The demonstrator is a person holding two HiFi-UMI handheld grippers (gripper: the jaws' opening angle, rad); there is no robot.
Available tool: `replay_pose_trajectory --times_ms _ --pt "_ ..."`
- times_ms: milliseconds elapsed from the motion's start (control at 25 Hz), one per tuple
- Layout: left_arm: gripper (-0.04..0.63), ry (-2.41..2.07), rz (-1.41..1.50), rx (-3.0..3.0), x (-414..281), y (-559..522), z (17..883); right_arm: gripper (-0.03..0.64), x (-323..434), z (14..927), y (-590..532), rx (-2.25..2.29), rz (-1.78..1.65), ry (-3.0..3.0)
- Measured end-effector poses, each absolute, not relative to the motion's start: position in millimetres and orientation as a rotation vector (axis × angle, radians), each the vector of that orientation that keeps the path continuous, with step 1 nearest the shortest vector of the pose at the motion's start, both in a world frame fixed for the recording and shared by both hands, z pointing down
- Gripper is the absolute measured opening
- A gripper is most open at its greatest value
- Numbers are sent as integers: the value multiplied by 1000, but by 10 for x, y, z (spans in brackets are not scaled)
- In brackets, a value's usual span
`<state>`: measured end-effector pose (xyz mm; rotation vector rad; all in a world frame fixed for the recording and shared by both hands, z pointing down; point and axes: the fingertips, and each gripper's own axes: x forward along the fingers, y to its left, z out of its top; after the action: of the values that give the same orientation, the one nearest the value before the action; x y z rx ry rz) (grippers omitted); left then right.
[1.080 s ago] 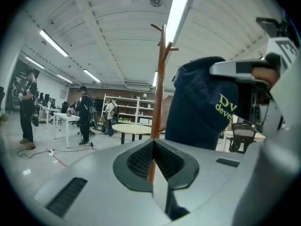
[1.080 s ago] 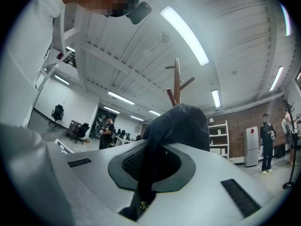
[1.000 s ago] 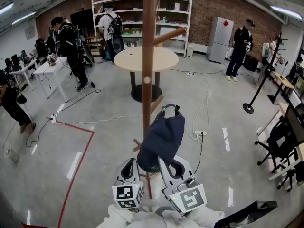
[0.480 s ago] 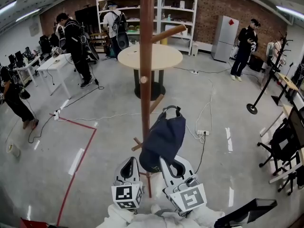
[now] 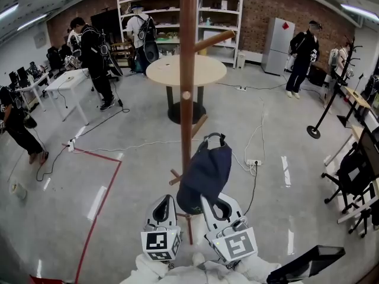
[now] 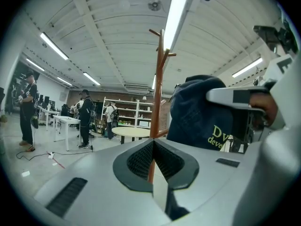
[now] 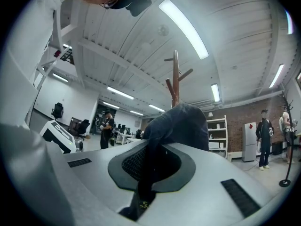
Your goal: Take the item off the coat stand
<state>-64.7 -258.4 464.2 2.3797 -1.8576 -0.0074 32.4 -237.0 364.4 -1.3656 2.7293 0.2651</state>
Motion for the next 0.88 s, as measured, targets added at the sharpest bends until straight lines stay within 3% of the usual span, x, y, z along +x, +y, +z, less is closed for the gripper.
replay_pose_trajectory --times_ms 880 --pt "-2 -1760 -37 2427 -870 -1554 4726 17 143 3883 -1334 -1522 294 2719"
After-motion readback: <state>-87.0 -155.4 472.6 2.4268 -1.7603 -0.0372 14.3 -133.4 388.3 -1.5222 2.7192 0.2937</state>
